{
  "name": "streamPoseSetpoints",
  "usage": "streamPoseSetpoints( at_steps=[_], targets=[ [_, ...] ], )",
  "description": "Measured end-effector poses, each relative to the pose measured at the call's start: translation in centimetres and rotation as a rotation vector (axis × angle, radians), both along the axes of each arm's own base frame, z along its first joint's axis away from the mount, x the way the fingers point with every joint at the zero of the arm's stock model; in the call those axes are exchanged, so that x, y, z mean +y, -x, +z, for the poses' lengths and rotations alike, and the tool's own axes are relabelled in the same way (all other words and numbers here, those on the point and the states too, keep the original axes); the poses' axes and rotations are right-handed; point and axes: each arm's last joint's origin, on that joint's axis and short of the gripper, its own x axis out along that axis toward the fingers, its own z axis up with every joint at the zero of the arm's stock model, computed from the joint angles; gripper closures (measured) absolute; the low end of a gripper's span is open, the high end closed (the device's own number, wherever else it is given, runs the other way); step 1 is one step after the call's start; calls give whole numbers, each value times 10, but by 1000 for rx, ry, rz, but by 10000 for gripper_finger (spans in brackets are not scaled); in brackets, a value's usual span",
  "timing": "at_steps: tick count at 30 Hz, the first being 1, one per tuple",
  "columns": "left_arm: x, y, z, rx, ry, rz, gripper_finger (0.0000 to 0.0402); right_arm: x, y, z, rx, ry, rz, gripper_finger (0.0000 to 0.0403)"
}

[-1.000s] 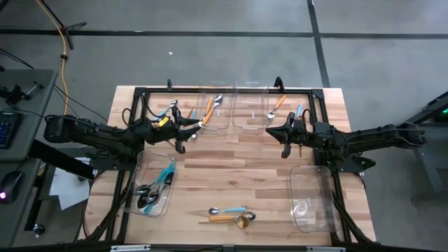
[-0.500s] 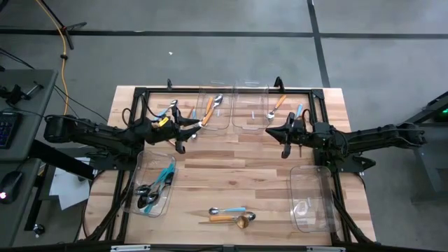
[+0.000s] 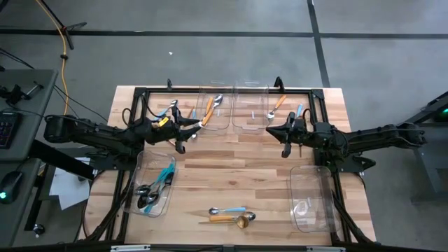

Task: Sort silverware by color (type)
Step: Put the yellow spoon into the top left transparent bin

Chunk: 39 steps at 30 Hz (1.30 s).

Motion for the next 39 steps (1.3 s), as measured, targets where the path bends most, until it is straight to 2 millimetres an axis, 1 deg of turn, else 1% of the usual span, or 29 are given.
streamPoseSetpoints(
  at_steps=[20,27,31,34,37,39],
  targets=[
    [0,0,0,0,-1,0,282,0,0,0,-1,-1,6,403],
    [0,0,0,0,-1,0,282,0,0,0,-21,-90,13,403],
    [0,0,0,2,-10,2,282,0,0,0,-20,-83,-3,403],
    [0,0,0,3,-16,4,282,-4,-1,9,-38,-89,-96,402],
    [0,0,0,4,-17,4,282,-12,-4,26,-33,-86,-212,397],
    [0,0,0,3,-12,3,282,-18,-5,41,-6,-83,-271,390]
  ],
)
